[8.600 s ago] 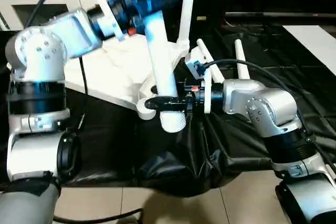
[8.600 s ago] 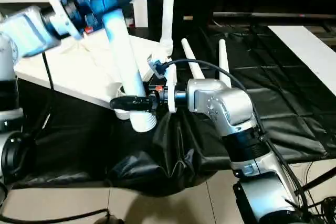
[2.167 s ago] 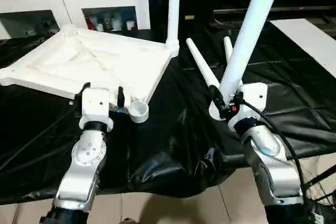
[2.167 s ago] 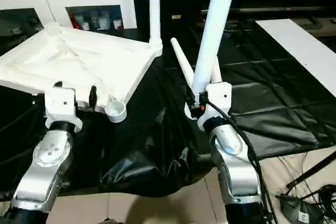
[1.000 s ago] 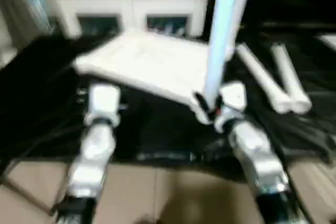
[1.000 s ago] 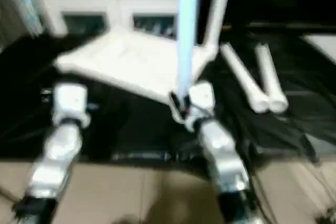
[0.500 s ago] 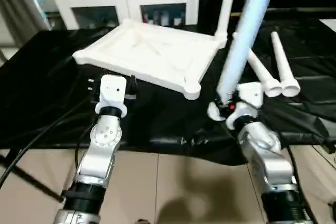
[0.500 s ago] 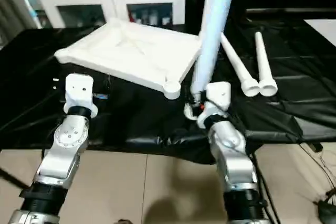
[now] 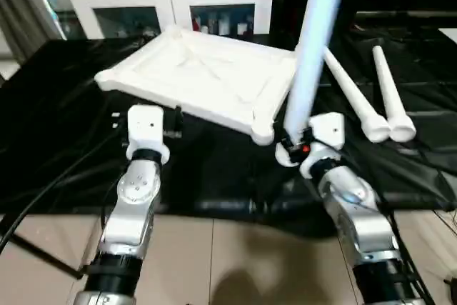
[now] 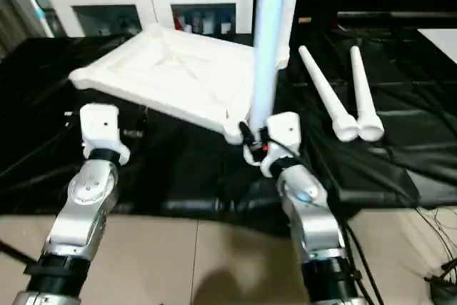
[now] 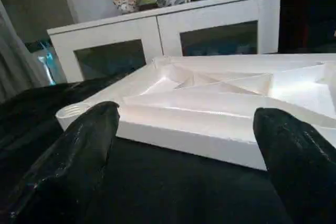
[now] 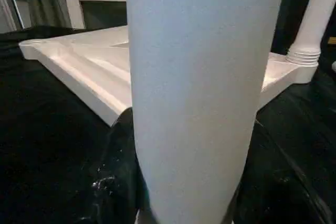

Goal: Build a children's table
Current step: Pick table leg

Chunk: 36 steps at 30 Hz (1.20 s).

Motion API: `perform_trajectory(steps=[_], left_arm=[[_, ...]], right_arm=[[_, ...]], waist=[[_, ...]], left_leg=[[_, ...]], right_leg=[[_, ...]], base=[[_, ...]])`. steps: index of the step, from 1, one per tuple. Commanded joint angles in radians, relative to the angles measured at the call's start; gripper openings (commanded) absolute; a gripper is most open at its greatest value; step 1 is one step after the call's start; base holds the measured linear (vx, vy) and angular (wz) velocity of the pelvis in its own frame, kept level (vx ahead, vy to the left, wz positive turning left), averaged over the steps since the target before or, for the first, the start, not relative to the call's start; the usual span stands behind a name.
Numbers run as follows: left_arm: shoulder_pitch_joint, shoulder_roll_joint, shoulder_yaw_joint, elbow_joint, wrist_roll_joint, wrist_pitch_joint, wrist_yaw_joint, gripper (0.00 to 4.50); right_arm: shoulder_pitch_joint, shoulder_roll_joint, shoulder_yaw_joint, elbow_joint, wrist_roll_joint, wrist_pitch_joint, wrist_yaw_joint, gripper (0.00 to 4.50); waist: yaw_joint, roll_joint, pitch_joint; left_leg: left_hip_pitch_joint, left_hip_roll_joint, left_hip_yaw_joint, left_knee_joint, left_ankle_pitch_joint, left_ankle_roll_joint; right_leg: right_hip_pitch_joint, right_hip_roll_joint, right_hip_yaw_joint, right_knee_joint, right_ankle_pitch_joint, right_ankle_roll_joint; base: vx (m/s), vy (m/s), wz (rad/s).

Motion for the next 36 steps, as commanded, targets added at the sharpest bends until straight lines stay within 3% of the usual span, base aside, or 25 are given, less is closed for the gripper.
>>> perform_trajectory(steps=[1,2,3,4,7,9,10,11,14,16,17,18,19,20,22,25,26,27,28,29,31,33,34,35,36], left_arm=[[0.012,0.008,0.012,-0.025,-0.002,-0.004,-0.016,4.5],[0.015,0.007,0.012,-0.027,-0.005,-0.003,-0.018,4.5],[0.018,0.006,0.014,-0.027,-0.007,-0.002,-0.021,4.5],[0.018,0.006,0.014,-0.027,-0.008,-0.002,-0.022,4.5],[0.024,0.003,0.014,-0.018,-0.011,-0.002,-0.031,4.5],[0.027,0.0,0.013,-0.013,-0.014,-0.004,-0.034,4.5],[0.027,0.0,0.013,-0.013,-0.014,-0.004,-0.034,4.5],[0.034,-0.001,0.008,-0.002,-0.016,-0.009,-0.039,4.5],[0.041,-0.002,0.007,0.002,-0.019,-0.01,-0.045,4.5],[0.049,-0.008,0.014,0.003,-0.027,-0.009,-0.055,4.5],[0.053,-0.012,0.017,0.004,-0.03,-0.012,-0.058,4.5],[0.055,-0.013,0.019,0.004,-0.032,-0.013,-0.06,4.5],[0.058,-0.015,0.02,0.005,-0.033,-0.016,-0.061,4.5],[0.063,-0.019,0.02,0.006,-0.033,-0.019,-0.059,4.5],[0.075,-0.031,0.019,0.005,-0.034,-0.028,-0.047,4.5],[0.086,-0.04,0.012,-0.001,-0.028,-0.035,-0.031,4.5],[0.093,-0.044,0.005,-0.016,-0.016,-0.04,-0.024,4.5],[0.094,-0.044,0.004,-0.017,-0.015,-0.04,-0.024,4.5],[0.097,-0.044,0.001,-0.027,-0.007,-0.041,-0.024,4.5],[0.1,-0.041,-0.004,-0.039,0.007,-0.04,-0.024,4.5],[0.108,-0.029,-0.012,-0.069,0.02,-0.063,-0.041,4.5],[0.114,-0.007,-0.02,-0.099,0.009,-0.077,-0.088,4.5],[0.12,0.01,-0.014,-0.124,-0.041,-0.085,-0.154,4.5],[0.12,0.01,-0.014,-0.124,-0.041,-0.085,-0.154,4.5],[0.124,0.022,-0.01,-0.133,-0.062,-0.094,-0.184,4.5]], right_arm=[[-0.017,0.006,-0.004,-0.01,0.005,-0.015,-0.004,1.85],[-0.019,0.013,-0.017,-0.008,0.017,-0.012,-0.01,1.85],[-0.021,0.015,-0.023,-0.006,0.022,-0.009,-0.012,1.85],[-0.021,0.015,-0.024,-0.005,0.023,-0.008,-0.012,1.85],[-0.02,0.013,-0.022,-0.008,0.022,-0.015,-0.005,1.85],[-0.017,0.012,-0.02,-0.011,0.019,-0.014,-0.004,1.85],[-0.017,0.012,-0.02,-0.011,0.019,-0.014,-0.004,1.85],[-0.013,0.013,-0.023,-0.017,0.022,-0.011,-0.007,1.85],[-0.013,0.012,-0.033,-0.02,0.033,-0.003,-0.009,1.85],[-0.009,0.01,-0.041,-0.024,0.03,-0.003,-0.008,1.85],[-0.007,0.008,-0.043,-0.028,0.027,-0.003,-0.007,1.85],[-0.006,0.007,-0.043,-0.031,0.026,-0.002,-0.006,1.85],[-0.004,0.005,-0.044,-0.037,0.029,0.0,-0.005,1.85],[-0.004,0.002,-0.046,-0.045,0.035,0.007,-0.004,1.85],[-0.002,-0.007,-0.049,-0.063,0.042,0.014,0.005,1.85],[-0.003,-0.016,-0.052,-0.071,0.049,0.02,0.026,1.85],[-0.009,-0.02,-0.052,-0.068,0.062,0.025,0.046,1.85],[-0.009,-0.02,-0.052,-0.068,0.062,0.025,0.047,1.85],[-0.013,-0.021,-0.051,-0.065,0.069,0.028,0.058,1.85],[-0.019,-0.024,-0.046,-0.061,0.075,0.03,0.073,1.85],[-0.03,-0.025,-0.038,-0.057,0.096,0.036,0.101,1.85],[-0.038,-0.019,-0.043,-0.061,0.137,0.055,0.13,1.85],[-0.04,-0.024,-0.041,-0.065,0.147,0.053,0.15,1.85],[-0.04,-0.024,-0.041,-0.065,0.147,0.053,0.15,1.85],[-0.04,-0.027,-0.038,-0.064,0.141,0.048,0.153,1.85]], waist=[[0.025,-0.037,-0.071],[0.031,-0.021,-0.079],[-0.018,0.025,-0.1],[-0.058,0.027,-0.098],[-0.03,0.004,-0.083],[-0.008,-0.051,-0.059],[-0.008,-0.051,-0.059],[0.033,-0.137,-0.054],[0.078,-0.1,-0.037],[0.107,-0.084,-0.034],[0.126,-0.049,-0.032],[0.102,0.003,-0.038],[0.062,0.011,-0.029],[0.061,-0.011,-0.073],[0.05,-0.002,-0.072],[-0.004,-0.067,-0.074],[-0.013,-0.128,-0.08],[0.04,-0.188,-0.103],[0.051,-0.173,-0.11],[0.058,-0.149,-0.088],[0.051,-0.138,-0.068],[0.056,-0.083,-0.061],[0.059,-0.052,-0.064],[0.011,-0.045,-0.092],[0.048,-0.033,-0.098]], left_leg=[[-0.087,0.023,-0.003,0.0,0.027,0.324],[-0.082,0.043,-0.009,0.0,0.067,0.276],[0.153,0.117,-0.103,-0.058,0.163,0.307],[0.239,0.164,-0.175,-0.055,0.219,0.426],[0.182,0.166,-0.17,-0.061,0.407,0.433],[0.147,0.067,-0.066,-0.078,0.079,0.262],[0.147,0.067,-0.066,-0.078,0.079,0.262],[0.043,-0.059,0.012,0.092,-0.203,0.151],[0.028,-0.062,-0.006,0.148,-0.139,-0.078],[0.01,-0.042,-0.035,0.139,-0.097,-0.138],[0.031,-0.018,-0.059,0.073,-0.072,-0.156],[0.112,0.038,-0.077,-0.051,-0.054,-0.16],[0.172,0.154,-0.136,-0.114,-0.111,-0.126],[0.221,0.257,-0.144,-0.116,-0.129,-0.123],[0.207,0.124,-0.12,-0.092,0.164,-0.053],[0.237,0.049,-0.064,-0.081,0.343,0.131],[0.227,-0.024,-0.018,-0.049,0.238,0.092],[0.052,-0.074,0.022,0.086,-0.104,0.062],[0.027,-0.067,0.016,0.135,-0.145,0.027],[-0.021,-0.006,-0.027,0.184,-0.093,-0.065],[-0.042,0.039,-0.051,0.181,-0.036,-0.146],[-0.04,0.068,-0.038,-0.022,0.295,-0.093],[-0.014,0.085,-0.038,-0.069,0.372,-0.064],[0.068,0.203,-0.11,-0.036,0.552,0.072],[0.109,0.219,-0.13,0.007,0.903,0.141]], right_leg=[[0.127,-0.113,0.033,-0.101,-0.031,-0.021],[0.131,-0.113,0.01,-0.103,-0.059,0.003],[-0.038,0.039,-0.04,0.039,-0.047,0.013],[-0.146,0.054,-0.037,0.112,-0.161,0.042],[-0.216,0.014,0.027,0.214,-0.082,0.095],[-0.193,-0.005,0.074,0.081,0.18,-0.051],[-0.193,-0.005,0.074,0.081,0.18,-0.051],[-0.039,-0.077,0.219,-0.073,-0.349,0.002],[0.018,-0.009,0.373,-0.051,-0.45,-0.313],[0.033,0.043,0.413,-0.058,-0.283,-0.317],[0.011,0.111,0.414,-0.065,-0.236,-0.225],[-0.056,0.185,0.321,-0.02,-0.246,-0.067],[-0.173,0.165,0.217,0.112,-0.29,-0.009],[-0.223,0.061,0.101,0.235,-0.196,0.0],[-0.25,0.058,0.012,0.218,0.019,-0.002],[-0.27,0.026,-0.004,0.109,0.212,-0.056],[-0.211,-0.02,0.028,0.031,0.271,-0.159],[0.01,-0.145,0.195,-0.025,0.129,-0.384],[0.04,-0.191,0.239,-0.026,0.167,-0.502],[0.039,-0.209,0.242,-0.019,0.265,-0.631],[0.018,-0.188,0.182,-0.034,0.272,-0.634],[-0.03,-0.026,0.043,-0.008,0.16,-0.425],[-0.031,0.019,0.009,0.006,0.145,-0.335],[-0.128,0.045,0.025,0.112,0.136,-0.19],[-0.167,0.003,0.065,0.105,0.174,-0.117]], base=[[0.131,0.014,0.41],[0.131,0.014,0.41],[0.184,0.0,0.33],[0.191,-0.035,-0.05],[0.151,-0.044,-0.17],[0.088,-0.033,-0.11],[0.133,-0.093,0.09],[0.133,-0.093,0.09],[0.176,-0.084,-0.26],[0.148,0.009,-0.42],[0.147,0.037,-0.42],[0.122,0.118,-0.56],[0.141,0.138,-0.59],[0.141,0.138,-0.59],[0.173,0.11,-0.16],[0.204,0.026,0.02],[0.221,-0.038,0.05],[0.226,-0.047,0.14],[0.233,-0.024,0.17],[0.233,-0.024,0.17],[0.169,-0.019,-0.02],[0.144,-0.004,-0.07],[0.145,0.086,-0.03],[0.145,0.086,-0.03],[0.129,0.069,0.02]])
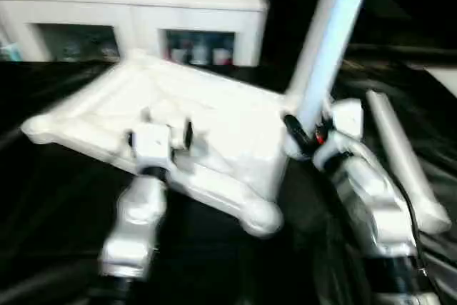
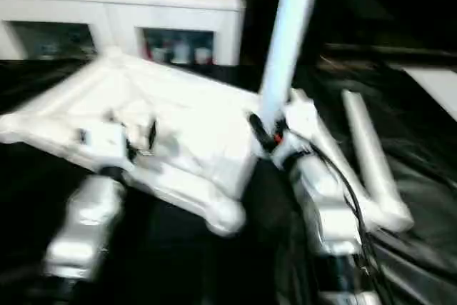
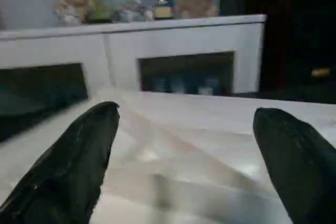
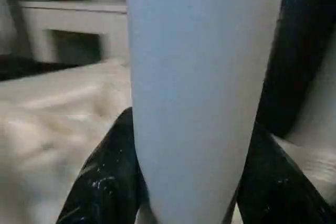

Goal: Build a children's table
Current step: Pick table leg

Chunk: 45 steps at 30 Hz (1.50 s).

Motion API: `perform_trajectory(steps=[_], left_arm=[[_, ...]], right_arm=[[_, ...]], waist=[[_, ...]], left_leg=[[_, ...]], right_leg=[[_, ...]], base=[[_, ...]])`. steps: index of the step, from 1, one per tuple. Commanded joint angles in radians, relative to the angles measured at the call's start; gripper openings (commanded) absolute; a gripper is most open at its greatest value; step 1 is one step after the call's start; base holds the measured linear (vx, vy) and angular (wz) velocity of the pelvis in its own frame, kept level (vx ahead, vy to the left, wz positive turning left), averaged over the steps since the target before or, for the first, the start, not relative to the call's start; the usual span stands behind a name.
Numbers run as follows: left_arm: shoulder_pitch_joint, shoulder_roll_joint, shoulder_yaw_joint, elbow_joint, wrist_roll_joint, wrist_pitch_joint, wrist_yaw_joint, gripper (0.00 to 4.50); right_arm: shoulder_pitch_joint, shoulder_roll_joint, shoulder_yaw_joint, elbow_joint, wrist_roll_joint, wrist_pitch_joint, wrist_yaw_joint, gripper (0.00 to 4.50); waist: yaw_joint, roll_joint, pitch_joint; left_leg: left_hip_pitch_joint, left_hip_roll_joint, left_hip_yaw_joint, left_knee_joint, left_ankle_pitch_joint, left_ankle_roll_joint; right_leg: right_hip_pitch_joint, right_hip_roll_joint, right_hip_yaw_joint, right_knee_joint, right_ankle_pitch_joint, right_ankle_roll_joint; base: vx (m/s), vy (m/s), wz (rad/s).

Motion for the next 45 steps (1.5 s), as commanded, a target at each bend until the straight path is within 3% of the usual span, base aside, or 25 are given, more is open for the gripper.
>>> perform_trajectory(steps=[1,2,3,4,5,6,7,8,9,11,15,19,22,24,25,27,31,32,34,36,37,38,41,42,45], left_arm=[[0.008,-0.001,-0.002,-0.023,-0.022,-0.011,-0.04,4.5],[0.009,0.002,0.0,-0.023,-0.022,-0.011,-0.039,4.5],[0.009,0.002,0.0,-0.023,-0.022,-0.011,-0.039,4.5],[0.009,0.023,0.0,-0.021,-0.042,0.007,-0.078,4.5],[0.01,0.032,-0.003,-0.021,-0.051,0.012,-0.096,4.5],[0.01,0.033,-0.003,-0.021,-0.051,0.013,-0.098,4.5],[0.01,0.043,-0.003,-0.019,-0.053,0.021,-0.107,4.5],[0.001,0.043,0.01,-0.014,-0.064,0.063,-0.105,4.5],[-0.006,0.037,0.019,-0.009,-0.068,0.073,-0.098,4.5],[-0.015,0.023,0.031,-0.002,-0.086,0.084,-0.096,4.5],[-0.024,0.004,0.022,0.007,-0.12,0.079,-0.135,4.5],[-0.038,0.036,-0.015,-0.013,-0.201,0.114,-0.291,4.5],[-0.083,0.046,-0.006,-0.1,-0.425,0.241,-0.481,4.5],[-0.107,0.055,-0.007,-0.126,-0.495,0.302,-0.545,4.5],[-0.147,0.07,-0.014,-0.155,-0.581,0.4,-0.629,4.5],[-0.198,0.072,-0.022,-0.152,-0.642,0.485,-0.675,4.5],[-0.355,0.015,-0.027,-0.024,-0.57,0.49,-0.609,4.5],[-0.375,0.012,-0.03,-0.02,-0.579,0.488,-0.611,4.5],[-0.396,0.007,-0.034,-0.046,-0.616,0.503,-0.622,4.5],[-0.405,0.001,-0.032,-0.081,-0.666,0.534,-0.621,4.5],[-0.412,-0.006,-0.026,-0.125,-0.718,0.574,-0.617,4.5],[-0.41,-0.003,-0.029,-0.142,-0.724,0.591,-0.617,4.5],[-0.405,0.007,-0.029,-0.123,-0.667,0.6,-0.628,4.5],[-0.399,0.018,-0.023,-0.094,-0.638,0.581,-0.622,4.5],[-0.393,0.03,-0.017,-0.072,-0.614,0.563,-0.613,4.5]], right_arm=[[0.004,-0.018,-0.025,-0.01,0.02,0.007,0.009,1.85],[0.005,-0.016,-0.028,-0.01,0.025,0.01,0.011,1.85],[0.005,-0.016,-0.028,-0.01,0.025,0.01,0.011,1.85],[0.016,-0.012,-0.033,-0.009,0.026,0.006,0.009,1.85],[0.021,-0.01,-0.032,-0.009,0.024,0.003,0.009,1.85],[0.021,-0.01,-0.032,-0.009,0.024,0.003,0.009,1.85],[0.029,-0.007,-0.03,-0.012,0.023,0.002,0.006,1.85],[0.04,-0.003,-0.025,-0.018,0.021,0.002,0.0,1.85],[0.043,-0.003,-0.021,-0.02,0.018,0.001,-0.002,1.85],[0.048,-0.006,-0.013,-0.019,0.008,-0.001,-0.008,1.85],[0.056,-0.018,0.014,-0.017,-0.017,-0.002,0.002,1.85],[0.051,-0.057,0.012,-0.044,0.027,0.009,0.09,1.85],[0.048,-0.137,0.022,-0.101,0.123,0.054,0.276,1.85],[0.052,-0.169,0.034,-0.128,0.151,0.064,0.346,1.85],[0.052,-0.201,0.042,-0.161,0.198,0.088,0.423,1.85],[0.045,-0.218,0.054,-0.181,0.214,0.091,0.469,1.85],[0.035,-0.222,0.107,-0.2,0.2,0.084,0.504,1.85],[0.035,-0.22,0.115,-0.198,0.196,0.084,0.502,1.85],[0.032,-0.214,0.121,-0.187,0.184,0.08,0.49,1.85],[0.034,-0.212,0.124,-0.178,0.168,0.075,0.479,1.85],[0.038,-0.213,0.125,-0.177,0.162,0.077,0.474,1.85],[0.042,-0.214,0.123,-0.181,0.164,0.081,0.473,1.85],[0.051,-0.22,0.118,-0.19,0.172,0.088,0.471,1.85],[0.055,-0.221,0.115,-0.191,0.171,0.082,0.462,1.85],[0.058,-0.22,0.111,-0.193,0.168,0.077,0.452,1.85]], waist=[[-0.007,0.045,-0.086],[0.01,0.026,-0.087],[0.016,0.014,-0.086],[0.037,0.02,-0.069],[0.045,0.0,-0.065],[0.058,0.001,-0.059],[0.057,0.013,-0.055],[0.049,0.015,-0.044],[0.04,0.016,-0.034],[0.036,0.022,-0.032],[0.035,0.022,-0.033],[0.035,0.022,-0.037],[0.039,0.022,-0.04],[0.045,0.019,-0.042],[0.045,0.016,-0.043],[0.049,0.016,-0.046],[0.045,0.019,-0.047],[0.047,0.024,-0.05],[0.045,0.022,-0.051],[0.045,0.024,-0.052],[0.046,0.034,-0.054],[0.048,0.033,-0.055],[0.047,0.033,-0.049],[0.048,0.038,-0.047],[0.048,0.037,-0.046]], left_leg=[[0.139,0.157,-0.096,-0.045,1.085,0.239],[0.135,0.116,-0.071,-0.033,1.199,0.205],[0.116,0.086,-0.05,-0.031,1.123,0.191],[0.062,0.03,0.007,-0.048,0.782,0.152],[0.029,0.026,0.027,-0.076,0.426,0.104],[0.036,0.041,0.036,-0.101,0.132,0.065],[0.04,0.047,0.036,-0.112,0.024,0.047],[0.046,0.056,0.043,-0.133,-0.162,0.02],[0.05,0.062,0.05,-0.148,-0.292,-0.015],[0.051,0.065,0.048,-0.155,-0.358,-0.051],[0.046,0.064,0.05,-0.158,-0.349,-0.062],[0.045,0.065,0.053,-0.159,-0.321,-0.047],[0.046,0.068,0.057,-0.155,-0.295,-0.034],[0.039,0.07,0.062,-0.152,-0.229,-0.007],[0.038,0.068,0.064,-0.15,-0.216,0.0],[0.038,0.067,0.069,-0.144,-0.162,0.026],[0.039,0.066,0.072,-0.139,-0.133,0.043],[0.042,0.067,0.07,-0.139,-0.135,0.038],[0.035,0.068,0.067,-0.142,-0.12,0.036],[0.039,0.068,0.07,-0.139,-0.117,0.036],[0.041,0.069,0.07,-0.138,-0.116,0.033],[0.042,0.07,0.07,-0.137,-0.113,0.034],[0.041,0.07,0.07,-0.141,-0.141,0.042],[0.042,0.07,0.071,-0.143,-0.158,0.037],[0.042,0.071,0.069,-0.147,-0.174,0.02]], right_leg=[[-0.052,-0.061,0.055,-0.005,0.216,0.001],[-0.055,-0.069,0.074,-0.033,0.308,0.018],[-0.041,-0.071,0.077,-0.047,0.345,0.007],[-0.011,-0.068,0.071,-0.062,0.365,-0.052],[0.024,-0.083,0.078,-0.068,0.297,-0.084],[0.025,-0.09,0.082,-0.082,0.177,-0.114],[0.023,-0.089,0.081,-0.084,0.122,-0.133],[0.017,-0.086,0.08,-0.097,-0.011,-0.15],[0.015,-0.084,0.076,-0.108,-0.169,-0.143],[0.013,-0.089,0.076,-0.116,-0.291,-0.112],[0.006,-0.09,0.075,-0.127,-0.333,-0.07],[0.004,-0.089,0.077,-0.125,-0.303,-0.074],[0.005,-0.087,0.076,-0.116,-0.244,-0.106],[0.01,-0.085,0.074,-0.105,-0.136,-0.138],[0.012,-0.085,0.073,-0.103,-0.122,-0.143],[0.013,-0.082,0.071,-0.095,-0.06,-0.173],[0.017,-0.078,0.07,-0.098,-0.009,-0.189],[0.019,-0.081,0.069,-0.098,-0.002,-0.191],[0.028,-0.084,0.067,-0.093,0.034,-0.195],[0.025,-0.082,0.066,-0.092,0.062,-0.21],[0.024,-0.082,0.066,-0.089,0.07,-0.216],[0.025,-0.082,0.065,-0.089,0.086,-0.227],[0.027,-0.081,0.065,-0.097,0.039,-0.22],[0.025,-0.081,0.066,-0.1,0.004,-0.214],[0.025,-0.081,0.067,-0.103,-0.039,-0.195]], base=[[0.052,0.052,0.11],[0.052,0.052,0.11],[0.0,0.0,0.0],[0.0,0.0,0.0],[0.0,0.0,0.0],[-0.052,-0.063,0.01],[-0.08,-0.07,0.11],[-0.08,-0.07,0.11],[-0.085,-0.046,0.04],[-0.085,-0.031,-0.04],[-0.052,-0.016,-0.05],[0.0,0.0,0.0],[0.0,0.0,0.0],[0.0,0.0,0.0],[0.0,0.0,0.0],[0.0,0.0,0.0],[0.0,0.0,0.0],[0.0,0.0,0.0],[0.0,0.0,0.0],[0.0,0.0,0.0],[0.0,0.0,0.0],[0.0,0.0,0.0],[0.0,0.0,0.0],[0.0,0.0,0.0],[0.0,0.0,0.0]])
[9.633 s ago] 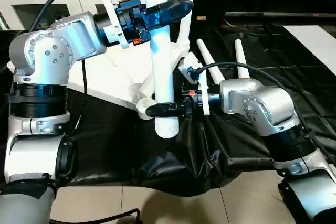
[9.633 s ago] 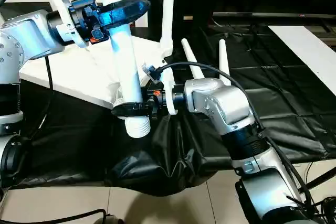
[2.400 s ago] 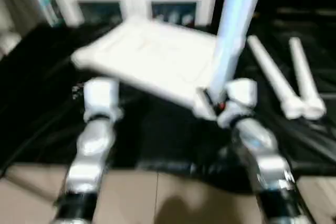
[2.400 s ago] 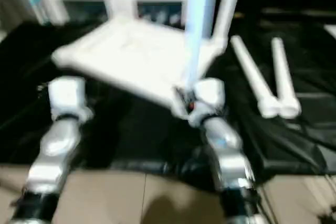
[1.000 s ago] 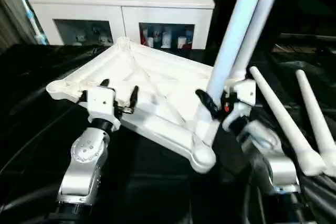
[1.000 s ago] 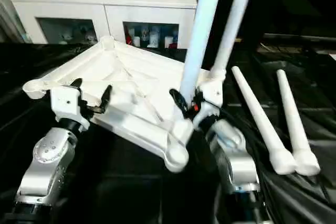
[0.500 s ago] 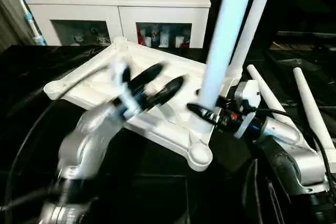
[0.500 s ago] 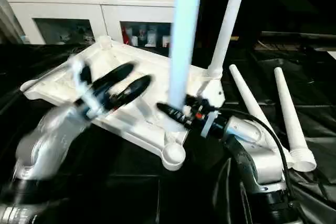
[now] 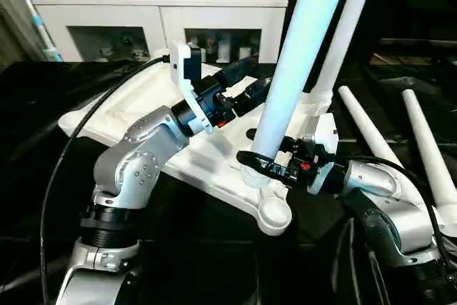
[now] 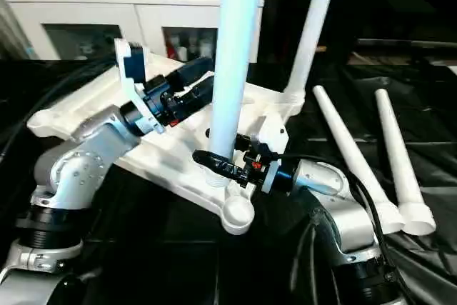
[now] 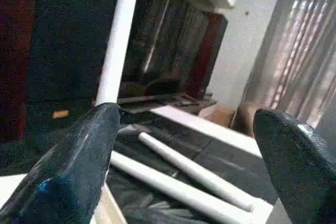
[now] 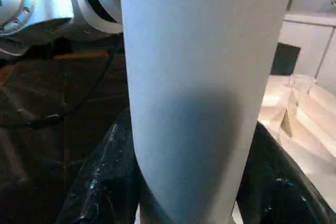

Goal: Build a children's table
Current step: Pick table leg, then insert table leg to table base

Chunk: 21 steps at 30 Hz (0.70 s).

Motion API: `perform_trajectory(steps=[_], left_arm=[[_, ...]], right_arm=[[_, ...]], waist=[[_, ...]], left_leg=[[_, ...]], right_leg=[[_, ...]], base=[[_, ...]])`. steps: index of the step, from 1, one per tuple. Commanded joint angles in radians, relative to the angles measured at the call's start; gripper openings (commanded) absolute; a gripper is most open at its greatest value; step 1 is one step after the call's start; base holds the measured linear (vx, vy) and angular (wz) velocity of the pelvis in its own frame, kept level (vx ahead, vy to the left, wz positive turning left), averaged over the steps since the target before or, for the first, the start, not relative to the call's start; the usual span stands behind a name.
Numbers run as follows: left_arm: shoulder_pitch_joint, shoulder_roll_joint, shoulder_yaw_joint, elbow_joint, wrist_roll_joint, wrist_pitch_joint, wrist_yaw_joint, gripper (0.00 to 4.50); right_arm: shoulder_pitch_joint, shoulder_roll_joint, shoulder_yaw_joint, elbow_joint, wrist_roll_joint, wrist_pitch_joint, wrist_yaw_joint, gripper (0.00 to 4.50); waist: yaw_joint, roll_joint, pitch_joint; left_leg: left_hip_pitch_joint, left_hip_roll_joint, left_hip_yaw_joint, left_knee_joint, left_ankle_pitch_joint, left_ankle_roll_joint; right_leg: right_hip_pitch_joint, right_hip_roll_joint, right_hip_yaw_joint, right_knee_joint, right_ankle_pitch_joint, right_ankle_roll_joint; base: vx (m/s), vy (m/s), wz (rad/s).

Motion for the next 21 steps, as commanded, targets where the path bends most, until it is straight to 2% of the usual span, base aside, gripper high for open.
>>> perform_trajectory(steps=[1,2,4,5,6,7,8,9,11,13,15,17,18,19,20,21], left_arm=[[0.006,0.019,0.003,0.025,0.029,-0.017,0.012,4.5],[0.015,0.037,0.018,0.056,0.063,-0.056,0.035,4.5],[0.03,0.064,0.046,0.093,0.09,-0.097,0.044,4.5],[0.044,0.083,0.067,0.111,0.101,-0.146,0.014,4.5],[0.047,0.086,0.071,0.113,0.101,-0.158,0.004,4.5],[0.049,0.089,0.093,0.123,0.072,-0.146,-0.026,4.5],[0.049,0.092,0.095,0.13,0.07,-0.146,-0.034,4.5],[0.044,0.116,0.099,0.175,0.067,-0.156,-0.094,4.5],[0.039,0.153,0.066,0.23,0.107,-0.204,-0.161,4.5],[0.037,0.197,0.001,0.285,0.18,-0.293,-0.24,4.5],[0.027,0.282,-0.16,0.356,0.331,-0.426,-0.365,4.5],[0.025,0.334,-0.28,0.382,0.415,-0.477,-0.507,4.5],[0.028,0.343,-0.308,0.383,0.436,-0.491,-0.559,4.5],[0.026,0.347,-0.324,0.388,0.452,-0.503,-0.581,4.5],[0.027,0.353,-0.338,0.39,0.466,-0.513,-0.602,4.5],[0.018,0.357,-0.359,0.413,0.494,-0.545,-0.619,4.5]], right_arm=[[-0.002,0.002,-0.018,-0.009,0.004,0.008,-0.024,1.85],[-0.004,0.013,-0.034,-0.013,0.015,0.018,-0.045,1.85],[-0.006,0.034,-0.061,-0.021,0.04,0.032,-0.074,1.85],[-0.013,0.061,-0.097,-0.03,0.078,0.046,-0.109,1.85],[-0.015,0.068,-0.106,-0.032,0.089,0.05,-0.117,1.85],[-0.02,0.083,-0.132,-0.048,0.147,0.072,-0.122,1.85],[-0.021,0.086,-0.138,-0.052,0.16,0.075,-0.123,1.85],[-0.031,0.099,-0.174,-0.068,0.226,0.094,-0.132,1.85],[-0.039,0.097,-0.19,-0.058,0.234,0.095,-0.139,1.85],[-0.044,0.08,-0.188,-0.033,0.19,0.079,-0.143,1.85],[-0.041,0.038,-0.164,-0.007,0.118,0.079,-0.129,1.85],[-0.027,-0.013,-0.124,-0.01,0.071,0.1,-0.091,1.85],[-0.019,-0.036,-0.105,-0.016,0.054,0.104,-0.078,1.85],[-0.015,-0.045,-0.098,-0.019,0.053,0.108,-0.072,1.85],[-0.01,-0.053,-0.093,-0.025,0.055,0.115,-0.069,1.85],[-0.005,-0.068,-0.085,-0.029,0.054,0.116,-0.064,1.85]], waist=[[-0.001,-0.003,-0.061],[-0.001,0.001,-0.062],[-0.005,-0.001,-0.061],[-0.007,-0.003,-0.061],[-0.011,0.0,-0.063],[-0.01,0.003,-0.065],[-0.009,0.003,-0.065],[-0.005,0.006,-0.066],[0.0,0.008,-0.066],[0.002,0.009,-0.064],[0.005,0.012,-0.065],[0.004,0.016,-0.064],[0.004,0.022,-0.066],[0.004,0.018,-0.066],[0.004,0.03,-0.067],[0.0,0.024,-0.067]], left_leg=[[0.017,0.052,-0.014,-0.087,-0.214,0.032],[0.017,0.051,-0.015,-0.086,-0.211,0.028],[0.013,0.048,-0.017,-0.088,-0.211,0.028],[0.013,0.048,-0.017,-0.089,-0.205,0.027],[0.014,0.047,-0.016,-0.089,-0.192,0.029],[0.016,0.05,-0.016,-0.089,-0.191,0.027],[0.02,0.051,-0.016,-0.088,-0.186,0.03],[0.022,0.051,-0.015,-0.088,-0.183,0.034],[0.024,0.05,-0.014,-0.09,-0.19,0.037],[0.024,0.052,-0.016,-0.094,-0.199,0.029],[0.025,0.054,-0.017,-0.098,-0.207,0.007],[0.026,0.055,-0.017,-0.101,-0.209,-0.011],[0.026,0.055,-0.015,-0.099,-0.21,-0.023],[0.026,0.056,-0.014,-0.099,-0.205,-0.023],[0.025,0.055,-0.014,-0.096,-0.202,-0.021],[0.022,0.054,-0.013,-0.094,-0.197,-0.014]], right_leg=[[0.041,-0.05,0.026,-0.073,-0.077,-0.244],[0.04,-0.052,0.026,-0.073,-0.075,-0.24],[0.043,-0.05,0.026,-0.074,-0.08,-0.226],[0.042,-0.052,0.026,-0.075,-0.079,-0.222],[0.041,-0.053,0.027,-0.073,-0.067,-0.222],[0.039,-0.052,0.025,-0.072,-0.06,-0.224],[0.037,-0.052,0.026,-0.07,-0.045,-0.235],[0.034,-0.05,0.025,-0.07,-0.033,-0.241],[0.029,-0.048,0.024,-0.07,-0.042,-0.236],[0.029,-0.048,0.025,-0.076,-0.055,-0.217],[0.029,-0.052,0.028,-0.075,-0.062,-0.186],[0.03,-0.054,0.028,-0.074,-0.051,-0.179],[0.032,-0.056,0.028,-0.068,-0.023,-0.192],[0.033,-0.056,0.028,-0.069,-0.007,-0.199],[0.035,-0.059,0.027,-0.065,0.022,-0.217],[0.039,-0.059,0.027,-0.065,0.042,-0.233]], base=[[0.0,0.0,0.0],[0.0,0.0,0.0],[0.0,0.0,0.0],[0.0,0.0,0.0],[0.0,0.0,0.0],[0.0,0.0,0.0],[0.0,0.0,0.0],[0.0,0.0,0.0],[0.0,0.0,0.0],[0.0,0.0,0.0],[0.0,0.0,0.0],[0.0,0.0,0.0],[0.0,0.0,0.0],[0.0,0.0,0.0],[0.0,0.0,0.0],[0.0,0.0,0.0]])
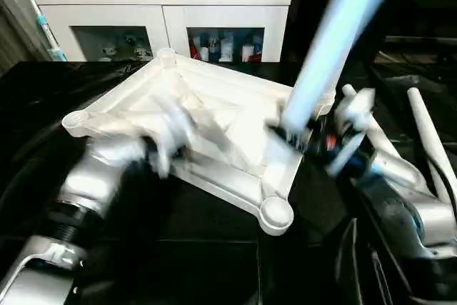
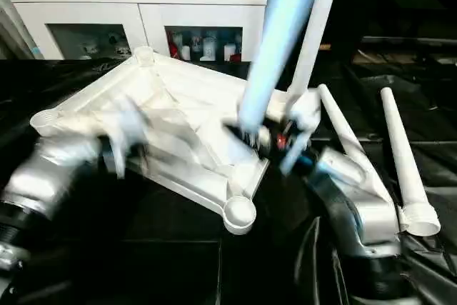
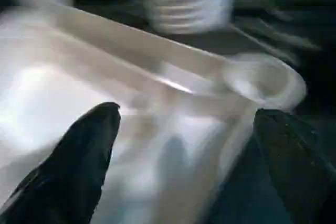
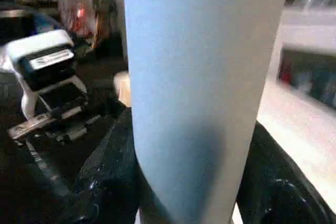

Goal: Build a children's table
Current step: Insert table leg to table base

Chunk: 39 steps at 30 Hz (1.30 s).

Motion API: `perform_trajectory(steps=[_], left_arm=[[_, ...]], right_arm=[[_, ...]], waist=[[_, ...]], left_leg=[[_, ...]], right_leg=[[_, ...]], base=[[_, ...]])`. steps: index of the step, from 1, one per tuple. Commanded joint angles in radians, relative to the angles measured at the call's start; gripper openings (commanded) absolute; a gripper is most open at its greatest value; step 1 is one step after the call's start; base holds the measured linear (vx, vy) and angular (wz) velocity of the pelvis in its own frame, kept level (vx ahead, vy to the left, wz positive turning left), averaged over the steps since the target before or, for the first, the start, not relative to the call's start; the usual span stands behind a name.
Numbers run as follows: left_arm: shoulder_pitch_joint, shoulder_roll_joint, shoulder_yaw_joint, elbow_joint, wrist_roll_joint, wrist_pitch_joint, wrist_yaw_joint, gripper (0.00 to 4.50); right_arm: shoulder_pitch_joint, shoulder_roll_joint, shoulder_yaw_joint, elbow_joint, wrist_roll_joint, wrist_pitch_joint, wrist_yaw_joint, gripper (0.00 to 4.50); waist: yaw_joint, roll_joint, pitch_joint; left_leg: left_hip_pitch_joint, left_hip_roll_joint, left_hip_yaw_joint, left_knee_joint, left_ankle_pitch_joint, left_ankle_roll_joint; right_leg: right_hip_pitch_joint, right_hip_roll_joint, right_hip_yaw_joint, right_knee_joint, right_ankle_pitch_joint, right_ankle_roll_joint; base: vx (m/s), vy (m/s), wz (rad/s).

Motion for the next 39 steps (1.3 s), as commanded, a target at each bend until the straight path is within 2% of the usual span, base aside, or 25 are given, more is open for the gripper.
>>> perform_trajectory(steps=[1,2,3,4,5,7,8,9,10,11,13,16,17,21,22,24,26,29,31,34,35,38,39], left_arm=[[-0.027,0.017,-0.035,0.041,0.065,-0.062,-0.045,4.5],[-0.03,0.015,-0.038,0.048,0.07,-0.068,-0.046,4.5],[-0.05,0.006,-0.055,0.099,0.098,-0.111,-0.056,4.5],[-0.058,-0.001,-0.059,0.12,0.101,-0.121,-0.064,4.5],[-0.07,-0.008,-0.064,0.145,0.099,-0.135,-0.074,4.5],[-0.078,-0.013,-0.067,0.163,0.097,-0.145,-0.081,4.5],[-0.09,-0.018,-0.076,0.189,0.102,-0.16,-0.094,4.32],[-0.103,-0.024,-0.084,0.218,0.116,-0.181,-0.095,4.22],[-0.108,-0.027,-0.085,0.236,0.126,-0.199,-0.098,4.22],[-0.113,-0.031,-0.083,0.252,0.136,-0.219,-0.091,4.03],[-0.123,-0.035,-0.077,0.284,0.135,-0.217,-0.112,3.93],[-0.13,-0.036,-0.072,0.302,0.136,-0.229,-0.12,3.76],[-0.135,-0.038,-0.068,0.314,0.134,-0.234,-0.128,3.67],[-0.151,-0.047,-0.062,0.351,0.13,-0.254,-0.143,3.5],[-0.16,-0.054,-0.057,0.371,0.13,-0.264,-0.146,3.28],[-0.17,-0.063,-0.052,0.393,0.132,-0.276,-0.149,3.18],[-0.174,-0.065,-0.051,0.401,0.132,-0.278,-0.154,3.06],[-0.185,-0.067,-0.058,0.42,0.138,-0.286,-0.174,2.74],[-0.191,-0.069,-0.059,0.433,0.144,-0.294,-0.173,2.74],[-0.206,-0.076,-0.059,0.464,0.158,-0.315,-0.169,2.34],[-0.215,-0.081,-0.063,0.484,0.166,-0.328,-0.171,2.31],[-0.225,-0.087,-0.069,0.504,0.176,-0.335,-0.176,2.14],[-0.23,-0.09,-0.073,0.515,0.181,-0.337,-0.179,1.99]], right_arm=[[0.0,-0.029,0.015,-0.023,-0.01,0.01,0.022,1.85],[0.002,-0.032,0.017,-0.024,-0.012,0.009,0.023,1.85],[0.01,-0.05,0.027,-0.032,-0.018,0.01,0.03,1.85],[0.014,-0.053,0.028,-0.038,-0.017,0.014,0.029,1.85],[0.02,-0.056,0.028,-0.045,-0.018,0.019,0.031,1.85],[0.024,-0.057,0.028,-0.048,-0.019,0.022,0.033,1.85],[0.035,-0.064,0.035,-0.055,-0.034,0.025,0.031,1.85],[0.048,-0.07,0.047,-0.061,-0.055,0.023,0.026,1.85],[0.056,-0.071,0.053,-0.066,-0.06,0.022,0.025,1.85],[0.063,-0.07,0.056,-0.071,-0.06,0.021,0.023,1.85],[0.073,-0.059,0.062,-0.081,-0.058,0.023,0.008,1.85],[0.079,-0.053,0.068,-0.09,-0.058,0.024,-0.003,1.85],[0.085,-0.048,0.072,-0.097,-0.055,0.026,-0.016,1.85],[0.1,-0.039,0.073,-0.114,-0.055,0.033,-0.024,1.85],[0.104,-0.038,0.074,-0.116,-0.059,0.034,-0.025,1.85],[0.108,-0.037,0.077,-0.117,-0.063,0.033,-0.026,1.85],[0.107,-0.037,0.079,-0.116,-0.063,0.034,-0.025,1.85],[0.102,-0.04,0.092,-0.114,-0.064,0.035,-0.023,1.85],[0.101,-0.041,0.094,-0.113,-0.065,0.035,-0.022,1.85],[0.098,-0.042,0.096,-0.113,-0.067,0.037,-0.022,1.85],[0.098,-0.044,0.099,-0.113,-0.069,0.036,-0.023,1.85],[0.101,-0.045,0.103,-0.113,-0.072,0.034,-0.022,1.85],[0.103,-0.045,0.106,-0.113,-0.074,0.033,-0.023,1.85]], waist=[[-0.001,0.006,-0.072],[-0.002,0.004,-0.07],[-0.003,0.013,-0.07],[-0.003,0.015,-0.068],[-0.002,0.012,-0.07],[-0.002,0.013,-0.07],[0.001,0.024,-0.072],[-0.001,0.021,-0.071],[0.0,0.022,-0.072],[0.001,0.021,-0.074],[0.001,0.029,-0.073],[0.002,0.027,-0.073],[0.003,0.031,-0.072],[0.003,0.03,-0.072],[0.003,0.032,-0.073],[0.004,0.026,-0.072],[0.006,0.026,-0.072],[0.005,0.021,-0.072],[0.005,0.023,-0.071],[0.004,0.023,-0.071],[0.005,0.026,-0.071],[0.004,0.026,-0.07],[0.004,0.029,-0.071]], left_leg=[[0.022,0.053,-0.014,-0.087,-0.195,-0.007],[0.02,0.052,-0.013,-0.085,-0.187,0.005],[0.02,0.052,-0.013,-0.084,-0.187,0.013],[0.021,0.051,-0.012,-0.084,-0.194,0.015],[0.023,0.053,-0.011,-0.083,-0.198,0.014],[0.021,0.053,-0.01,-0.083,-0.193,0.021],[0.022,0.055,-0.012,-0.082,-0.185,0.023],[0.021,0.055,-0.011,-0.083,-0.188,0.025],[0.022,0.055,-0.012,-0.082,-0.188,0.026],[0.022,0.056,-0.012,-0.081,-0.183,0.027],[0.02,0.056,-0.013,-0.081,-0.188,0.031],[0.022,0.057,-0.012,-0.082,-0.192,0.033],[0.021,0.058,-0.012,-0.082,-0.197,0.034],[0.022,0.058,-0.012,-0.084,-0.202,0.033],[0.023,0.059,-0.012,-0.084,-0.204,0.031],[0.023,0.058,-0.011,-0.083,-0.207,0.033],[0.021,0.059,-0.011,-0.084,-0.201,0.034],[0.02,0.058,-0.01,-0.083,-0.188,0.043],[0.018,0.059,-0.01,-0.083,-0.181,0.046],[0.02,0.058,-0.01,-0.082,-0.186,0.048],[0.021,0.06,-0.011,-0.083,-0.189,0.045],[0.021,0.06,-0.011,-0.085,-0.202,0.038],[0.021,0.06,-0.011,-0.084,-0.199,0.038]], right_leg=[[0.042,-0.059,0.026,-0.061,0.047,-0.239],[0.044,-0.06,0.027,-0.061,0.049,-0.247],[0.044,-0.061,0.027,-0.063,0.034,-0.253],[0.043,-0.061,0.028,-0.066,0.013,-0.251],[0.045,-0.063,0.029,-0.065,-0.005,-0.258],[0.044,-0.062,0.029,-0.067,-0.018,-0.266],[0.043,-0.062,0.028,-0.064,-0.008,-0.272],[0.042,-0.059,0.027,-0.065,0.001,-0.277],[0.044,-0.059,0.027,-0.064,0.003,-0.277],[0.045,-0.062,0.028,-0.062,0.012,-0.278],[0.045,-0.064,0.027,-0.062,0.012,-0.283],[0.044,-0.064,0.027,-0.063,-0.003,-0.29],[0.042,-0.064,0.027,-0.064,-0.009,-0.292],[0.041,-0.064,0.028,-0.065,-0.018,-0.289],[0.041,-0.065,0.028,-0.064,-0.018,-0.29],[0.041,-0.065,0.028,-0.066,-0.023,-0.292],[0.042,-0.067,0.029,-0.066,-0.029,-0.288],[0.042,-0.067,0.029,-0.066,-0.028,-0.285],[0.042,-0.067,0.029,-0.065,-0.026,-0.284],[0.04,-0.066,0.029,-0.068,-0.035,-0.283],[0.04,-0.068,0.029,-0.067,-0.036,-0.285],[0.042,-0.068,0.029,-0.068,-0.04,-0.286],[0.042,-0.068,0.029,-0.067,-0.029,-0.287]], base=[[0.0,0.0,0.0],[0.0,0.0,0.0],[0.0,0.0,0.0],[0.0,0.0,0.0],[0.0,0.0,0.0],[0.0,0.0,0.0],[0.0,0.0,0.0],[0.0,0.0,0.0],[0.0,0.0,0.0],[0.0,0.0,0.0],[0.0,0.0,0.0],[0.0,0.0,0.0],[0.0,0.0,0.0],[0.0,0.0,0.0],[0.0,0.0,0.0],[0.0,0.0,0.0],[0.0,0.0,0.0],[0.0,0.0,0.0],[0.0,0.0,0.0],[0.0,0.0,0.0],[0.0,0.0,0.0],[0.0,0.0,0.0],[0.0,0.0,0.0]])
